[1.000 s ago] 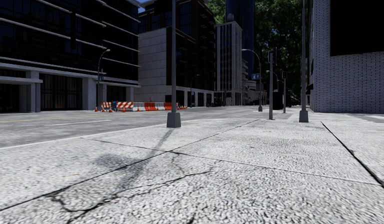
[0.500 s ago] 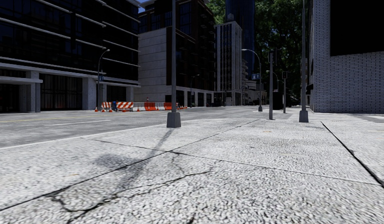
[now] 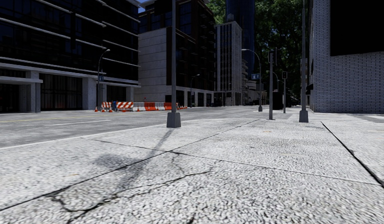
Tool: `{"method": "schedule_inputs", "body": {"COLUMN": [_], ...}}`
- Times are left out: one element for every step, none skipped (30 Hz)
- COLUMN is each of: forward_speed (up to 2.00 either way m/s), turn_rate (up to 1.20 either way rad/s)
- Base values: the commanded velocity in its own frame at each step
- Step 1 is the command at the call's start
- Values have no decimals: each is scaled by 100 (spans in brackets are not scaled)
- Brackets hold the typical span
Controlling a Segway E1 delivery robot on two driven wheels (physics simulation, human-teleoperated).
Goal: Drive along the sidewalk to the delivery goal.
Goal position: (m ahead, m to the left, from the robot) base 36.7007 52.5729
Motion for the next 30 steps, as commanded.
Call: {"method": "schedule_inputs", "body": {"forward_speed": [0,0,0,0,0,0,0,0,2,3,0,0,0,0,0,0,0,0,0,0,0,0,0,0,0,0,0,0,0,0], "turn_rate": [72,72,120,120,120,120,120,120,120,120,120,120,120,120,120,120,120,120,120,120,120,120,120,120,120,120,120,120,120,120]}}
